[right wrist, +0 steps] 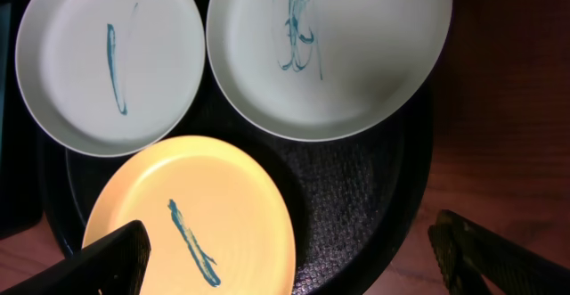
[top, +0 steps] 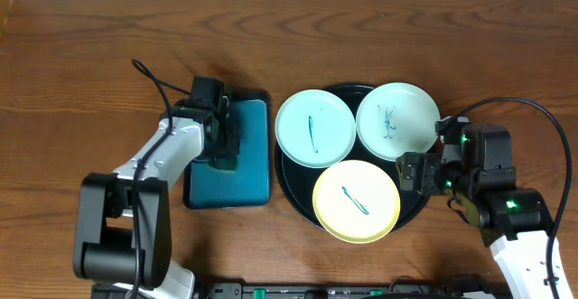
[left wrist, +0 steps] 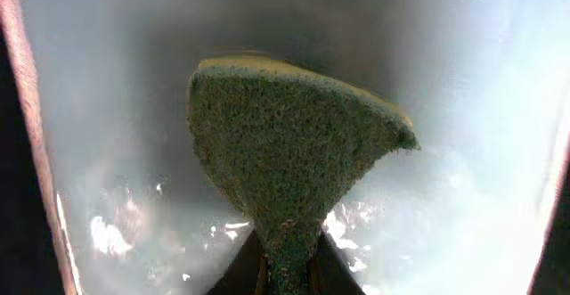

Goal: Clean dirty plates on tray and stack at the side
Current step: 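Lower left gripper and pinch the green sponge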

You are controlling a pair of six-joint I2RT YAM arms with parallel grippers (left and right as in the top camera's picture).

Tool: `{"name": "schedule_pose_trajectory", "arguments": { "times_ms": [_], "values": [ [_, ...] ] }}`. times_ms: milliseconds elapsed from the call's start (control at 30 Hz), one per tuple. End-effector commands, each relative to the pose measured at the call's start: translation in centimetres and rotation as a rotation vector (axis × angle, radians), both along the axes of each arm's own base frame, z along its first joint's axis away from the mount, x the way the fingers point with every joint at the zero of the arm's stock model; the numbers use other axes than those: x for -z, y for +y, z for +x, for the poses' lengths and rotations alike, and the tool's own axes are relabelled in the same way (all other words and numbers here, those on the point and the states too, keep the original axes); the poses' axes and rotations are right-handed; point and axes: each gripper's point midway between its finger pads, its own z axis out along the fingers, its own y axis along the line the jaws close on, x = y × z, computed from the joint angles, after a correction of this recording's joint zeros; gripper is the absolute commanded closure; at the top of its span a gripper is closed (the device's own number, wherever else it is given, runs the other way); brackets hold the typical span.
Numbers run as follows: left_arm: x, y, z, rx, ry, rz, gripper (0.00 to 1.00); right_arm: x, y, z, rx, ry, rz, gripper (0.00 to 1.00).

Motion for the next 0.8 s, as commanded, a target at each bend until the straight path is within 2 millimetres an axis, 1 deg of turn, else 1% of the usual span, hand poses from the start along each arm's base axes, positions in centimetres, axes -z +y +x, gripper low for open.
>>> {"name": "schedule_pose_trajectory", "arguments": {
  "times_ms": [0,200,300,467,533,633,767],
  "values": [
    [-2.4,-1.1,-0.1,0.014,-0.055,-0.071,0.93,-0.9,0.3,0.3,-0.017,-0.022,0.003,0.01],
    [-6.1,-2.1,0.3,0.043,-0.158,-0.136,0.93,-0.8,0.3,0.2,-0.017,-0.015,0.003,0.01],
    [-7.2,-2.7,0.3,0.054,-0.183,-0.173,0.93,-0.8,0.5,0.1,-0.024,-0.013,0.012,0.01],
    [-7.9,-3.9,0.1,0.078,-0.187,-0.243,0.92,-0.6,0.7,0.0,-0.032,-0.005,0.023,0.04],
    [-8.0,-4.2,0.0,0.084,-0.185,-0.266,0.92,-0.3,0.7,-0.1,-0.031,0.006,0.022,0.05],
    [-8.4,-4.6,-0.1,0.103,-0.185,-0.322,0.93,0.7,0.7,-0.2,-0.031,0.039,0.019,0.09],
    [-9.2,-4.9,-0.2,0.127,-0.192,-0.427,0.93,2.6,0.7,-0.6,-0.030,0.107,0.011,0.15]
  ]
}}
